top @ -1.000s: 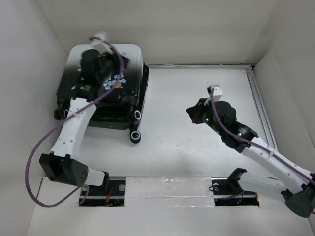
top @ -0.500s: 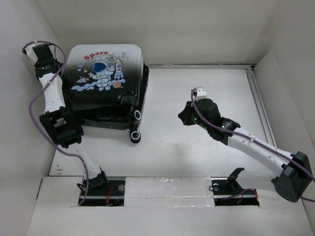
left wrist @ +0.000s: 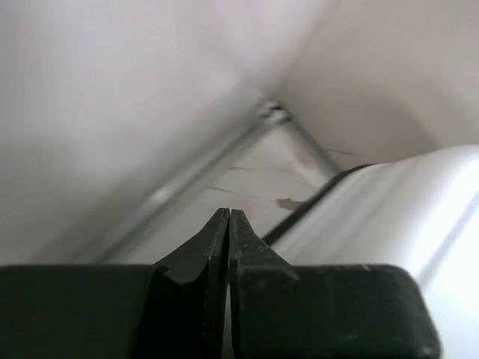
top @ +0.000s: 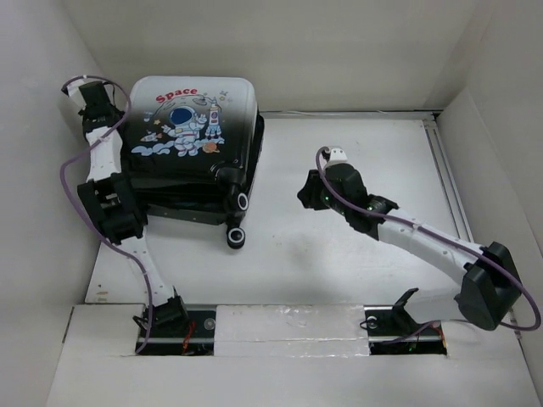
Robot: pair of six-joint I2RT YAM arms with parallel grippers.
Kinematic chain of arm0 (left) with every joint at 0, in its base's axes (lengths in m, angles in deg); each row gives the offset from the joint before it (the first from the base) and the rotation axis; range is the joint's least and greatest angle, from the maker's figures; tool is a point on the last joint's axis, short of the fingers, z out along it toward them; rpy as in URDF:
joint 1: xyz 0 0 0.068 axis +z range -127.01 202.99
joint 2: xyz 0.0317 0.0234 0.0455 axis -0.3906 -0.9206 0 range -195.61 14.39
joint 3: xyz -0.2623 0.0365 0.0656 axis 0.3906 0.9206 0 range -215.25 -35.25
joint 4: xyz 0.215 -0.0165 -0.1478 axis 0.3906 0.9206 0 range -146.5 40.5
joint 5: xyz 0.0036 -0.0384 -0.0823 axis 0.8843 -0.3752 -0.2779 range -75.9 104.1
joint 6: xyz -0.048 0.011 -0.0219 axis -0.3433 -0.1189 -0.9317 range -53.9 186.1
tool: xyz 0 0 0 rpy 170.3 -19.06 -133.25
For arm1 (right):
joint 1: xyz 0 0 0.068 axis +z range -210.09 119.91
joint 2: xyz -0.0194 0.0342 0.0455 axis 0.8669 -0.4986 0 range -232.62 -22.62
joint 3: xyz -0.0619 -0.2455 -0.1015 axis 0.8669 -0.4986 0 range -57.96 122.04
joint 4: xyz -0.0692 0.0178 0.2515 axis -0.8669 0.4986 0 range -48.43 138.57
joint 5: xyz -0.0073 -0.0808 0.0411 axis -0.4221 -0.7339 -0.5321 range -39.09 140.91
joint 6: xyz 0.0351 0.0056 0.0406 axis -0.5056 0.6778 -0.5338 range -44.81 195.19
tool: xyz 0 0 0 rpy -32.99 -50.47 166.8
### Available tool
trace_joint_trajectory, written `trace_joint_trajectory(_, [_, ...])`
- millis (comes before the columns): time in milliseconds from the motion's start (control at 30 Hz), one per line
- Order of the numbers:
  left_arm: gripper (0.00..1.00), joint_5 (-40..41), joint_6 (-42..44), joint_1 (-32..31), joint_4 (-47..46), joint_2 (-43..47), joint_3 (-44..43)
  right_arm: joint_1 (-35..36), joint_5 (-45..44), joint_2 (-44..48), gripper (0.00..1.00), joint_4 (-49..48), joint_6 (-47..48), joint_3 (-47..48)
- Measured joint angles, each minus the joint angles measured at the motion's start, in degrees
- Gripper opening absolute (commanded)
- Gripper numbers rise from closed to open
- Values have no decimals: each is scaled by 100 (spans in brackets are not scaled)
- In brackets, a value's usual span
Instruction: Pack the luggage
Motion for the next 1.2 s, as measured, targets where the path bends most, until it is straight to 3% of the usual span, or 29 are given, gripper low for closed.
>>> trace_joint_trajectory(267, [0, -546, -557, -1207, -1742, 1294, 1943, -835, -92, -278, 53, -66, -136, 575])
trace_joint_trajectory(433, [0, -1604, -1056, -1917, -2277, 2170, 3386, -1714, 61, -437, 53, -129, -205, 649])
trace_joint_trajectory(567, [0, -1917, -1198, -2247, -2194, 2555, 3766, -2177, 249, -466, 55, -225, -267, 404])
trace_joint_trajectory(633, [0, -1910, -1182, -2347, -1805, 2638, 3617, -2258, 345, -402, 55, -275, -297, 210])
trace_joint_trajectory(667, [5, -1847, -1158, -2391, -1567, 2662, 3501, -2269, 387, -369, 55, -280, -308, 114])
trace_joint_trajectory(700, [15, -1731, -1123, -2417, -1263, 2673, 3333, -2269, 457, -339, 49, -293, -321, 31])
trace_joint_trajectory(767, [17, -1499, -1038, -2446, -678, 2656, 2861, -2269, 588, -286, 38, -330, -332, -83])
trace_joint_trajectory(800, [17, -1366, -992, -2426, -424, 2636, 2588, -2249, 658, -260, 26, -369, -341, -138])
trace_joint_trajectory(833, [11, -1231, -946, -2367, -146, 2524, 2155, -2234, 706, -232, 3, -391, -345, -186])
trace_joint_trajectory(867, [8, -1095, -887, -2280, 35, 2361, 1631, -2197, 750, -208, 0, -404, -341, -219])
trace_joint_trajectory(933, [0, -833, -761, -2028, 374, 1880, 446, -2127, 824, -201, 0, -448, -367, -245])
trace_joint_trajectory(1000, [0, -627, -645, -1655, 699, 1099, -955, -2011, 870, -203, 0, -472, -352, -264])
trace_joint_trajectory(1100, [0, -483, -525, -1207, 944, 385, -1650, -1784, 916, -210, 0, -494, -319, -267])
trace_joint_trajectory(1200, [0, -474, -398, -761, 1248, -289, -1690, -1561, 946, -238, 0, -540, -299, -269])
